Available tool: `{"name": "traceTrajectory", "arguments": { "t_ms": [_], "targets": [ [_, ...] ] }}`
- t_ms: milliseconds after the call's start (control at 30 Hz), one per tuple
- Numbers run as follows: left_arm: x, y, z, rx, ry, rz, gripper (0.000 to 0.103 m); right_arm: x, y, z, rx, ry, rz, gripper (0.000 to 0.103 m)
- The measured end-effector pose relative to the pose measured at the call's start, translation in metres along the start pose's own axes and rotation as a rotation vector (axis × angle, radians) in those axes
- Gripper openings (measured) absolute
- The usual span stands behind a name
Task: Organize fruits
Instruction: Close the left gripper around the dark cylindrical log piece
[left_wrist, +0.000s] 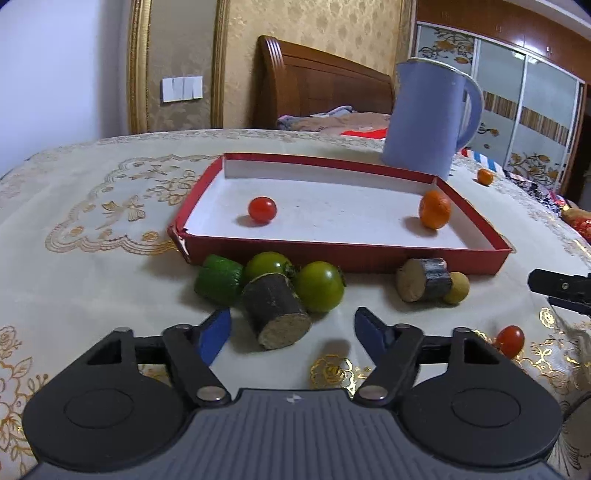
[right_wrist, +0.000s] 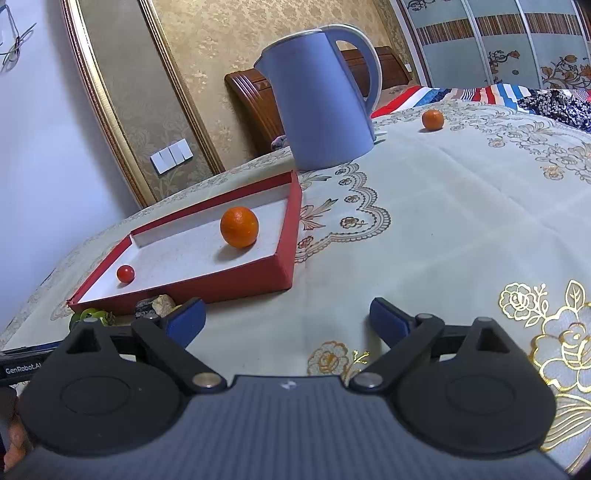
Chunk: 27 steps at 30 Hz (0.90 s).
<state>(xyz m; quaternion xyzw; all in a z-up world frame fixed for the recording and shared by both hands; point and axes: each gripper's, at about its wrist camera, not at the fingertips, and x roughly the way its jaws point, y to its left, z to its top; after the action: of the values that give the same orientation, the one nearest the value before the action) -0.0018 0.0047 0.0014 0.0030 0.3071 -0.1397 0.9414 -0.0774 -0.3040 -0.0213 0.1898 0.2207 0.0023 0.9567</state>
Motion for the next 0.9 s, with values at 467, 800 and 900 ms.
{"name": "traceTrajectory", "arguments": {
  "t_ms": [467, 800, 900],
  "targets": [
    [0.003, 0.006, 0.000, -0.040, -0.003, 0.015, 0.056, 0.000, 0.000, 0.000, -0.005, 0.001, -0.004, 0.096],
    [0.006, 0.001, 0.005, 0.002, 0.030, 0.044, 0.038, -0.014, 0.015, -0.003, -0.108, -0.038, -0.024, 0.095],
    [0.007, 0.007, 0.003, -0.025, 0.021, 0.019, 0.038, -0.020, 0.022, -0.006, -0.160, -0.042, -0.021, 0.089]
  ]
}}
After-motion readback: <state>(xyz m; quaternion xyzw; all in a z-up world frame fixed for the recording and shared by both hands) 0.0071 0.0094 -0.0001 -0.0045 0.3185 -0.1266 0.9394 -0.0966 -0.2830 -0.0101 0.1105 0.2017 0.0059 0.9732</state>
